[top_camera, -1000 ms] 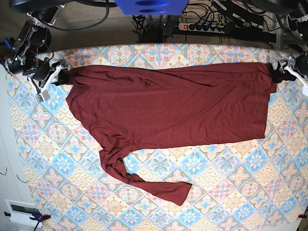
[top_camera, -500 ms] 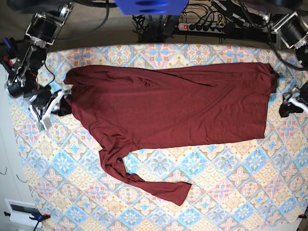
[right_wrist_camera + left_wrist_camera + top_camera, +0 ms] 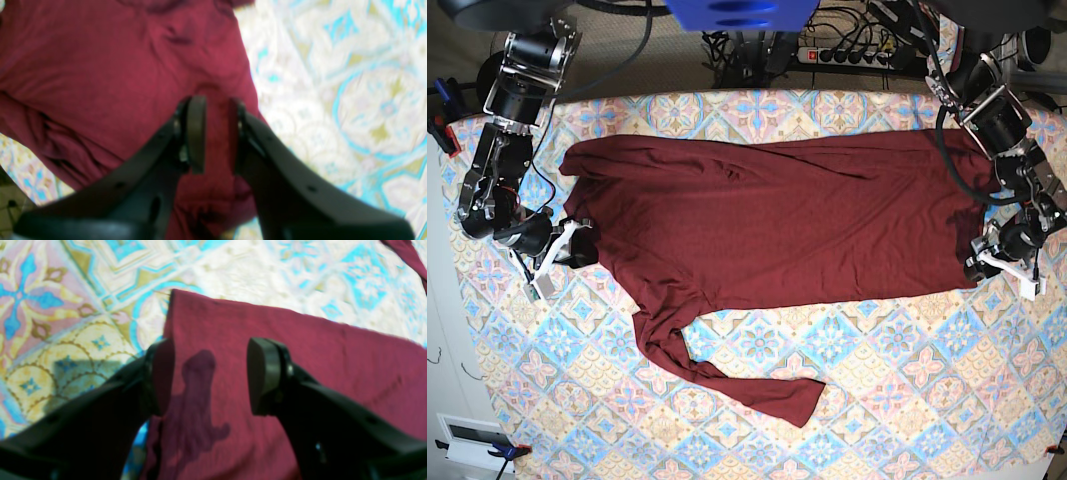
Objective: Layout the t-shirt on the table in an organized manner, then fold the t-shirt properly
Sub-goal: 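Release the shoulders and move both grippers down to the shirt sides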
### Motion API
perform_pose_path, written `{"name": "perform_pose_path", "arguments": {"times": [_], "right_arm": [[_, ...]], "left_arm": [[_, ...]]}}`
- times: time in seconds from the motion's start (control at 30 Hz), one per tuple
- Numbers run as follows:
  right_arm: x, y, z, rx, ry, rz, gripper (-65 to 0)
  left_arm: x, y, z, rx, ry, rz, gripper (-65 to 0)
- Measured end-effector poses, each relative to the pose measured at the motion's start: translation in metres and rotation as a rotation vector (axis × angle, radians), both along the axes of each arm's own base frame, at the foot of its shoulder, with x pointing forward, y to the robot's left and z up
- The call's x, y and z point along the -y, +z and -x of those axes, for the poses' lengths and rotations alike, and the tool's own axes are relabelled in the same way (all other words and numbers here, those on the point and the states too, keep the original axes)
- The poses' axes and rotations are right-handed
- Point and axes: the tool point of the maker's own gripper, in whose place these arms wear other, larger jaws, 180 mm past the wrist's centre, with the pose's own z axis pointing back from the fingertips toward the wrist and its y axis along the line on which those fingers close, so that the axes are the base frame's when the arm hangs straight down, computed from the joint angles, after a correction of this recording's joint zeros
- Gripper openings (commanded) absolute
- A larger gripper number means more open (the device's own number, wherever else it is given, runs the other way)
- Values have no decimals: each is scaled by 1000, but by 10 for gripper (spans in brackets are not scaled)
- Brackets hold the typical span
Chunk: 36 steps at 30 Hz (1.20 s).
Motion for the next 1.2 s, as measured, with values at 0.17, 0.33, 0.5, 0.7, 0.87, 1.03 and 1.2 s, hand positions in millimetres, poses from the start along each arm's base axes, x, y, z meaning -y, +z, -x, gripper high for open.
{"name": "perform_pose_path", "arguments": {"times": [0.17, 0.33, 0.5, 0.7, 0.87, 1.03, 1.2], "right_arm": [[12, -9, 3, -33, -11, 82, -533], [15, -13, 5, -46, -14, 107, -533], [15, -13, 5, -46, -14, 107, -533], [15, -13, 5, -46, -14, 108, -533], [15, -14, 5, -47, -15, 111, -533], [15, -14, 5, -47, -14, 111, -533], [15, -13, 5, -46, -14, 110, -502]], "left_arm": [[-1, -18, -11, 3, 58, 43, -327], [-13, -22, -23, 29, 174, 56, -327], [-17, -30, -27, 22, 248, 56, -326], [-7, -42, -40, 25, 265, 41, -326], [1, -48, -49, 2, 236, 42, -331], [6, -50, -49, -2, 209, 25, -357], [16, -55, -44, -40, 161, 50, -583]]}}
